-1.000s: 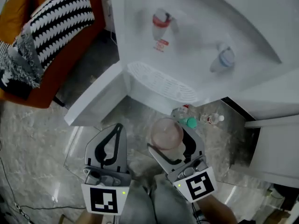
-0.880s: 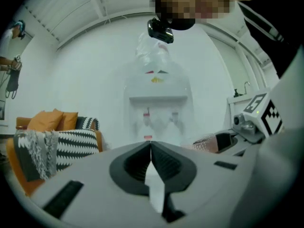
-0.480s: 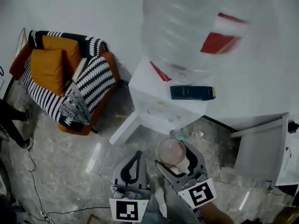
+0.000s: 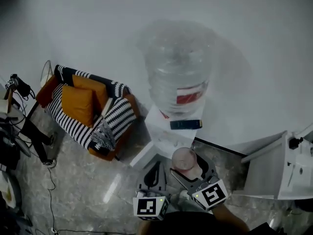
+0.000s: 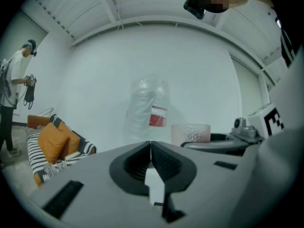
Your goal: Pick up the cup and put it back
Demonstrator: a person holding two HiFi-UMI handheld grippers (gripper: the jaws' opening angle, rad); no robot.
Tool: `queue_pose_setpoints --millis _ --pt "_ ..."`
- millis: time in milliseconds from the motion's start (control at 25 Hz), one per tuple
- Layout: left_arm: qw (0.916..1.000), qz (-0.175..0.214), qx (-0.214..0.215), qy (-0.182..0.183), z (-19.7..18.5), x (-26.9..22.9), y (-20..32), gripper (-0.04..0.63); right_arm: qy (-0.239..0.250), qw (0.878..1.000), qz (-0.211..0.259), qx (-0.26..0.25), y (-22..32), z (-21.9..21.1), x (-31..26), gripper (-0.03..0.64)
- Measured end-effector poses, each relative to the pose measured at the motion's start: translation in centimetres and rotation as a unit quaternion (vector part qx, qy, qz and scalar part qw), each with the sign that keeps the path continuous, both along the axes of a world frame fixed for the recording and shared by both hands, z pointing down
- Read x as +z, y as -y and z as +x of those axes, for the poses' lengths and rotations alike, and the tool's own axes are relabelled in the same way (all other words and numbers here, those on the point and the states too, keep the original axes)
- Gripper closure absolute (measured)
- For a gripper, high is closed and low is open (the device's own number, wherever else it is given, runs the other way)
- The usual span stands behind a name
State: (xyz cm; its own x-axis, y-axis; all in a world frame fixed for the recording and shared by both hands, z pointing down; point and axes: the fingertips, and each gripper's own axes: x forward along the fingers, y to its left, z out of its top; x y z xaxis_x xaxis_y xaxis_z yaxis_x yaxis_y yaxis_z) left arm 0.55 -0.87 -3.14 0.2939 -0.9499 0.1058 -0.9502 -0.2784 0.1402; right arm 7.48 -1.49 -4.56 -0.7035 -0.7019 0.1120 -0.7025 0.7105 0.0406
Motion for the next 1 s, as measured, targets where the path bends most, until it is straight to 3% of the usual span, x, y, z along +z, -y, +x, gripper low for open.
queue_pose_setpoints --millis 120,280,520,800,1000 --pt "0.9996 0.017 -0.017 0.017 0.7 -1.0 0.3 0.583 -0.004 1.0 0.006 -0.005 -0.5 1.5 -0.3 0.238" --pt "0.9998 0.0 -0.018 0.013 1.9 -1.0 -0.1 0.583 0.001 1.0 -0.012 0.0 -1.0 3.8 0.4 0.238" --pt "0.9993 0.011 -0.009 0.035 3.6 -1.7 0.5 0.583 0.01 1.0 -0.002 -0.014 0.0 4.3 -0.3 0.238" --pt "0.9987 0.0 -0.015 0.049 2.7 -1.4 0.4 0.582 0.012 0.999 -0.013 -0.03 -0.1 3.4 0.1 0.238" --pt "0.9972 0.006 -0.027 0.069 0.7 -1.1 1.3 0.583 0.007 0.998 0.0 -0.068 1.2 -0.9 -0.7 0.239"
